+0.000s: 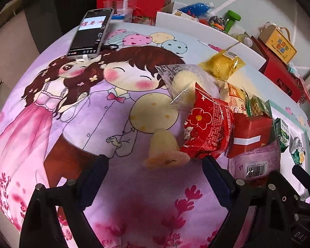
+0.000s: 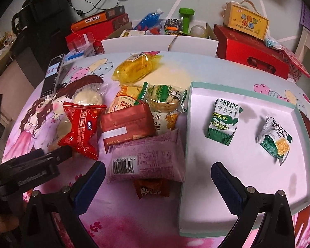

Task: Organize snacks
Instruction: 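Grasp the orange jelly cup with the left tool while the right tool grasps the pink pastry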

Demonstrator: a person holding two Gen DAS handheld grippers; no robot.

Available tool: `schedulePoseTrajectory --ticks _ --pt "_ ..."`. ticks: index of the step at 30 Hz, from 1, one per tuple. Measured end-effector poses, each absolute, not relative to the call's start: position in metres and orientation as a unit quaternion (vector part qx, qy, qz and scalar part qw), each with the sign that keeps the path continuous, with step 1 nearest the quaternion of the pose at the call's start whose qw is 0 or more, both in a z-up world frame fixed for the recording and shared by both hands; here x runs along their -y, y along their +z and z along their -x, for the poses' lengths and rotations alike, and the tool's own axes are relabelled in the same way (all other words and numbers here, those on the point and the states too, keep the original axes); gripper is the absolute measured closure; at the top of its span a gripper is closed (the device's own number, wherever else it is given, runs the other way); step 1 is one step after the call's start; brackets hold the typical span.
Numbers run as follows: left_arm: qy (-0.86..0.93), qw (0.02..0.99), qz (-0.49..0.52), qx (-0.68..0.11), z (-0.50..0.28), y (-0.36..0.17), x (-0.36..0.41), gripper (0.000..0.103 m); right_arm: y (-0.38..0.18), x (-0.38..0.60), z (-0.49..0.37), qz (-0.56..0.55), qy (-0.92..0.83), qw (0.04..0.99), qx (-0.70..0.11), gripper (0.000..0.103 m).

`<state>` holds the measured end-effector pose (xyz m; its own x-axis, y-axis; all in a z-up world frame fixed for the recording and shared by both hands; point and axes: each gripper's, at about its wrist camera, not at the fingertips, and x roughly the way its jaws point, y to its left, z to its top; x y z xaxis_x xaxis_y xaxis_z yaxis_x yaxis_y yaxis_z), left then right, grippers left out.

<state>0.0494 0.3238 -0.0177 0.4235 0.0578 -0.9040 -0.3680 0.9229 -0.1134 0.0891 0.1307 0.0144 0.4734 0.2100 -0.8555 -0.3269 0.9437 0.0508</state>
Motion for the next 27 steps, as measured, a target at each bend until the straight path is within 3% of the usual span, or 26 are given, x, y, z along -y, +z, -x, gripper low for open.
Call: schedulePoseTrajectory --ticks 3,6,9,27 --pt "0.116 0.822 0.154 -0.535 -0.056 -0.026 -0.324 0.035 0.014 -0.131 -0.09 0.061 0.156 0.856 -0.49 0.0" --pt "0.114 0.821 0.146 -0.539 -0.059 -0.029 -0.32 0.037 0.013 -0.132 -0.09 0.063 0.157 0.855 -0.49 0.0" --pt "0.109 0.823 0.143 -0.539 -0.061 -0.029 -0.317 0.052 0.012 -0.135 -0.09 0.067 0.162 0.856 -0.487 0.0" --pt "0.123 0.814 0.148 -0.548 -0.053 -0.028 -0.33 0.053 -0.005 -0.168 -0.084 0.122 0.194 0.849 -0.477 0.0"
